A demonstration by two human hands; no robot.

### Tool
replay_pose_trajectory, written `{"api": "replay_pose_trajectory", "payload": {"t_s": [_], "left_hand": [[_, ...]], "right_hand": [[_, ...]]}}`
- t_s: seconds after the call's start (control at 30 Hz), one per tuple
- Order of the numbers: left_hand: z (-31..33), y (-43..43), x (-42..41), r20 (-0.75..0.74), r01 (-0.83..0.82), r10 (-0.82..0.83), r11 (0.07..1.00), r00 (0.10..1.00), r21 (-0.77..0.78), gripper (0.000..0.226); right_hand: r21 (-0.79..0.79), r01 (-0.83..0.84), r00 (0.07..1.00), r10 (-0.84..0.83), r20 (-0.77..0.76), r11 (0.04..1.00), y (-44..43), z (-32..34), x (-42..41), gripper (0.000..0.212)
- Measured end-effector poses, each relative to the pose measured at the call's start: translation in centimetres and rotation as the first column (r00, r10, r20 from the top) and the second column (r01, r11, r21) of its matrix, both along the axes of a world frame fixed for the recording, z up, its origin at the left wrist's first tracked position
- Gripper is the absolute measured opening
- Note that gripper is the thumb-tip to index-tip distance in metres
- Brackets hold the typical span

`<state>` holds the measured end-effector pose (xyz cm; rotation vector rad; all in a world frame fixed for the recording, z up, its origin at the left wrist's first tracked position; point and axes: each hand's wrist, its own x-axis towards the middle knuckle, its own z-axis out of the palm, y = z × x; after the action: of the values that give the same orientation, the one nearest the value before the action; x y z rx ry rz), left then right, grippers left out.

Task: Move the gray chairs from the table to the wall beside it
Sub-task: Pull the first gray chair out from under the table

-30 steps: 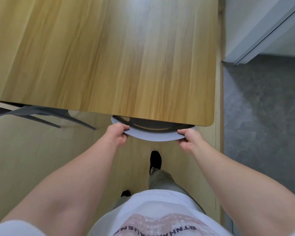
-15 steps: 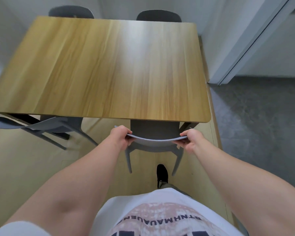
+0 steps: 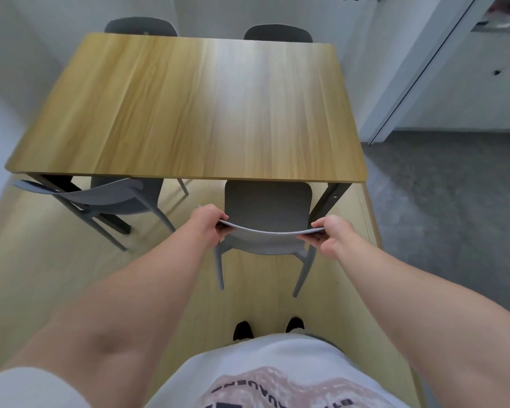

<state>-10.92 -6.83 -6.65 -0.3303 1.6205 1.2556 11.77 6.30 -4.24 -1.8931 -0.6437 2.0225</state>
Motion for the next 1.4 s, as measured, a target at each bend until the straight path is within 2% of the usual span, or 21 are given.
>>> {"api": "replay_pose_trajectory", "payload": {"t_s": [0.23, 0.67, 1.17, 1.4], "left_hand": [[0.5, -4.8, 3.8, 0.01, -0.032, 0.032, 0.999, 0.999, -0.009, 0.011], [-2.2, -13.5, 15.1, -0.011, -0.104, 0.104, 0.991, 0.995, -0.085, 0.017], [-6.3, -19.0, 22.1, 0.024, -0.129, 0.133, 0.982, 0.991, -0.139, 0.015], [-7.3, -21.8, 24.7, 0.059, -0.173, 0.185, 0.971, 0.981, -0.166, 0.016]], "right_hand": [[-0.008, -0.044, 0.999, 0.044, -0.001, 0.999, -4.5, 0.2, 3.1, 0.027], [-0.084, -0.062, 0.998, 0.064, 0.023, 0.995, -12.3, -4.3, 13.4, 0.028], [-0.117, -0.034, 0.999, 0.035, 0.009, 0.993, -17.7, -8.8, 20.6, 0.033], [-0.141, -0.036, 0.998, 0.042, 0.039, 0.989, -19.9, -10.8, 22.5, 0.014]]}}
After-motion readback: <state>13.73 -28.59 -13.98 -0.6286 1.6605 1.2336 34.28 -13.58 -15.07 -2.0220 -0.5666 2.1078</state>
